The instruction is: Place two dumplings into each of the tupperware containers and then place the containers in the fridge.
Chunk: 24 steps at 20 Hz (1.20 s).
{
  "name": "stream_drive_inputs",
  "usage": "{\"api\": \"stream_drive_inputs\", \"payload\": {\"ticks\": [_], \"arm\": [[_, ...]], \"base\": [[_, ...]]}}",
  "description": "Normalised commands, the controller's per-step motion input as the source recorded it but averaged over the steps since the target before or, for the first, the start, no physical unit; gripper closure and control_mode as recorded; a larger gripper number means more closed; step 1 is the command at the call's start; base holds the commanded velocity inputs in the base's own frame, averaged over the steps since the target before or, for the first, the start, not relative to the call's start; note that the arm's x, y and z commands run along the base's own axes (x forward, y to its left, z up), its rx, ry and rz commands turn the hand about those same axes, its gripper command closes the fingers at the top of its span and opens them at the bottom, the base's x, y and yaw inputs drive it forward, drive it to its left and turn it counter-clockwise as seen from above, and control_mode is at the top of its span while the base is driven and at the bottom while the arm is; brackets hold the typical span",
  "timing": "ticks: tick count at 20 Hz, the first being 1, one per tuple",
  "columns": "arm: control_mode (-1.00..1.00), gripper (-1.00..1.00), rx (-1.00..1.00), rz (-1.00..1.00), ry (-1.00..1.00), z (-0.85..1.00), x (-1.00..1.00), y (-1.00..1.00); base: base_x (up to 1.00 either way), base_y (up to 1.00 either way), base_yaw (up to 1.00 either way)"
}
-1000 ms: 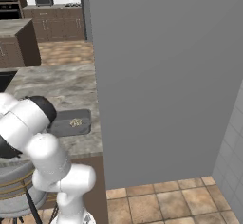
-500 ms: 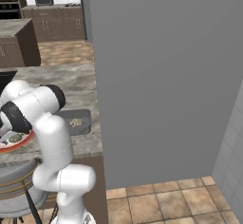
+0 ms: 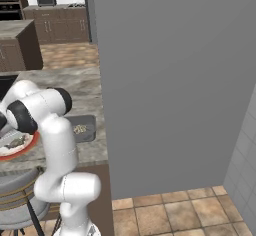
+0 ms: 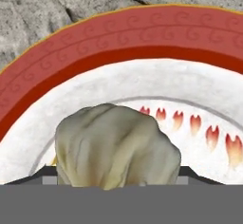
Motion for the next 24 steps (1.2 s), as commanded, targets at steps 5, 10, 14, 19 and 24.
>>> {"api": "stream_drive_inputs", "payload": {"ticks": [5, 10, 14, 19, 24], "arm": [[-1.00, 1.00, -0.03, 0.00, 0.06, -0.39, 0.00, -0.58], [-1.00, 1.00, 0.00, -0.02, -0.01, 0.53, -0.35, -0.50], [-1.00, 1.00, 0.01, -0.10, -0.06, 1.00, -0.49, -0.70], [-1.00, 1.00, 0.05, -0.22, -0.01, 0.74, -0.11, -1.00], [-1.00, 1.00, 0.15, -0.31, 0.00, 0.19, 0.24, -1.00]], "base": [[0.00, 0.00, 0.00], [0.00, 0.00, 0.00], [0.00, 0.00, 0.00], [0.00, 0.00, 0.00], [0.00, 0.00, 0.00]]}}
